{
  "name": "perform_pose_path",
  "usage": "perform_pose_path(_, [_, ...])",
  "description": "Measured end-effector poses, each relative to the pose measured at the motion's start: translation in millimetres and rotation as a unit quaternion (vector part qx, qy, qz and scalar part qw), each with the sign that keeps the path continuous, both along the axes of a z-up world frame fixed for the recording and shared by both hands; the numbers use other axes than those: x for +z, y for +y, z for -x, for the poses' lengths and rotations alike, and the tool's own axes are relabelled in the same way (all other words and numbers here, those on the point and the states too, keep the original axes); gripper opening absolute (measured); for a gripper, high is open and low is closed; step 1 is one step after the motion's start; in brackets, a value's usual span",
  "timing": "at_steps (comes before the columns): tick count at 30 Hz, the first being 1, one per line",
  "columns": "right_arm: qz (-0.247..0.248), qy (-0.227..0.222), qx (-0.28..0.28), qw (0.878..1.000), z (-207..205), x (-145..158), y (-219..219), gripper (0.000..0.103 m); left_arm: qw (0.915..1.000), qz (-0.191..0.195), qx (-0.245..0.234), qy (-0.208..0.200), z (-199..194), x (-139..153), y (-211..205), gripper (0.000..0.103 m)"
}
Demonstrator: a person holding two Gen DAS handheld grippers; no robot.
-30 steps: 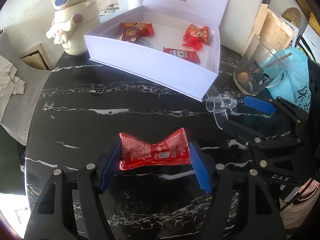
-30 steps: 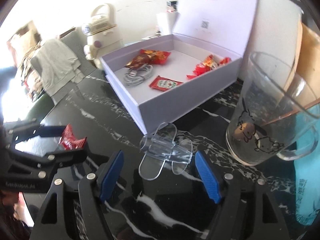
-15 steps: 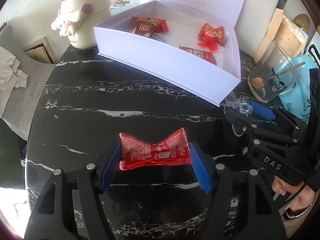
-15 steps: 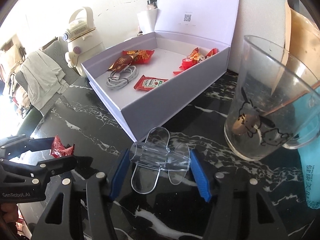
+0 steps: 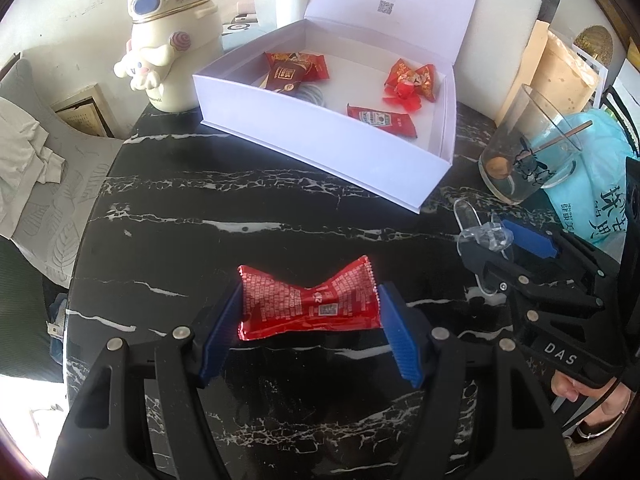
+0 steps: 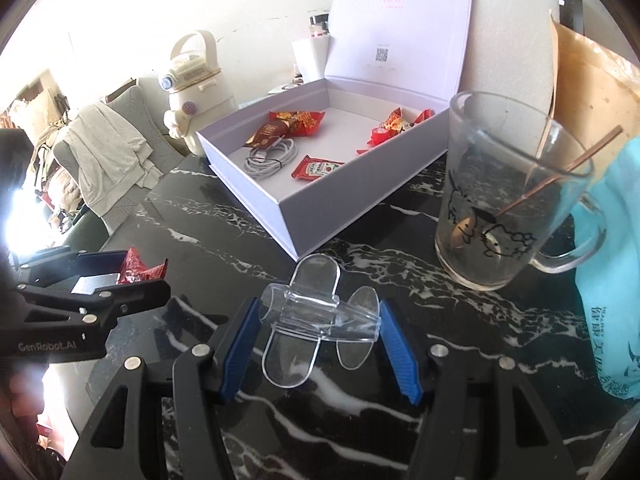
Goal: Organize objects
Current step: 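Carry the red packet with left tool while right carries the clear stand to box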
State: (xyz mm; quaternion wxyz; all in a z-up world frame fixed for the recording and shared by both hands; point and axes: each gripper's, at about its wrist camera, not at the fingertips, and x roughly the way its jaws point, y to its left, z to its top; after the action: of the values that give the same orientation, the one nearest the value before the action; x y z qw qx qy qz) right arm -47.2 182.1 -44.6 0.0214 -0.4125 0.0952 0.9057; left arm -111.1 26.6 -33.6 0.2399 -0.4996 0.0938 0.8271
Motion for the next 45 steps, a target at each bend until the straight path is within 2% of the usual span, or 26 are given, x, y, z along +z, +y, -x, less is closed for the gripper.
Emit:
perform_pose_path(9, [-0.01, 0.038, 0.02, 0.999, -28.9, 38.4, -9.1, 0.061, 0.9995, -0.001, -0.004, 0.033, -19.8, 28.9, 1.9, 0.067])
perform_pose_path(23, [-0.035, 0.076, 0.045, 0.996, -38.8, 86.1, -12.6, 0.061, 0.9971, -0.009, -0.015, 0.074, -29.5, 67.1, 12.2, 0.067])
perform_pose_path(24, [-0.035, 0.077, 0.046, 0.995, -37.1, 88.5, -11.8, 0.061, 0.9968, -0.008, 0.002, 0.08, -28.4, 69.2, 13.2, 0.067])
perform_pose_path(38, [-0.039, 0.087, 0.043, 0.995, 8.9, 104.7, 4.5, 0.061, 0.9946, -0.01, -0.005, 0.103, 8.6, 88.7, 29.0, 0.067])
perform_pose_path(45, [-0.042, 0.084, 0.038, 0.995, 40.4, 102.8, 13.7, 0.061, 0.9949, 0.0, -0.007, 0.101, 38.5, 84.4, 38.4, 0.067])
